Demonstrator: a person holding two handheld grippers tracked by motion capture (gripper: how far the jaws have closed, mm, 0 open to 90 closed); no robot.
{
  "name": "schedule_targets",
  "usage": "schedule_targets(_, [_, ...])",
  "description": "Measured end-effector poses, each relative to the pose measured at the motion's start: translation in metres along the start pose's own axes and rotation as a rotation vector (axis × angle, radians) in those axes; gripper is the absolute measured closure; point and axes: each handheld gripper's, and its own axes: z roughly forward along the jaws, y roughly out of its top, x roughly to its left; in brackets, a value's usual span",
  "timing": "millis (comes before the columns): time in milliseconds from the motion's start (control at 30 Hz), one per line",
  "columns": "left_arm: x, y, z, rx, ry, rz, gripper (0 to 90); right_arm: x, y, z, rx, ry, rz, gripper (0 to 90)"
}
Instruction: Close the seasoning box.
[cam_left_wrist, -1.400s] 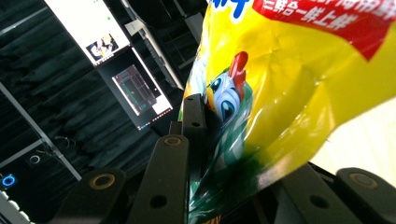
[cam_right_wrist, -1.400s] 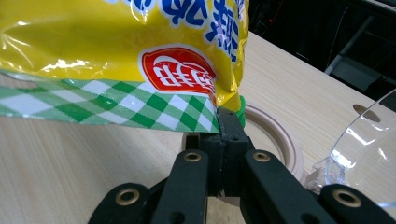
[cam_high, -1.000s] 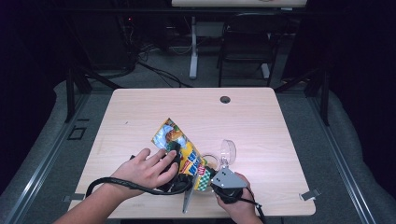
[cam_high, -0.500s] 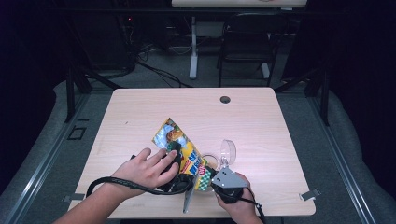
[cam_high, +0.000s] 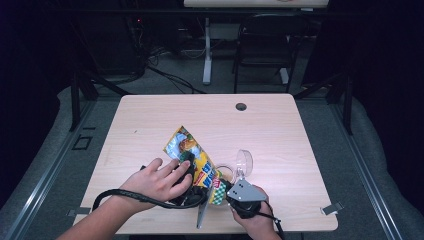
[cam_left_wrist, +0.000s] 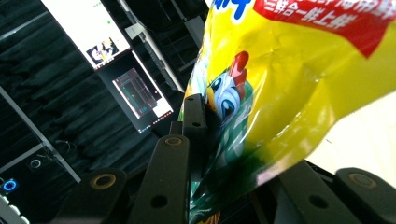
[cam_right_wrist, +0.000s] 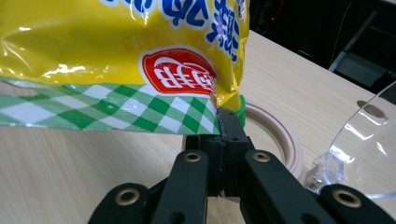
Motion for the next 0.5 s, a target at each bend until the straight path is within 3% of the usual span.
schedule_targets(500, [0.0020, -0.0026, -0.0033, -0.002, 0.001, 0.003, 81.1, 0.0007, 0.0017, -0.0022, -0.011, 0.010, 0.010, 89.7])
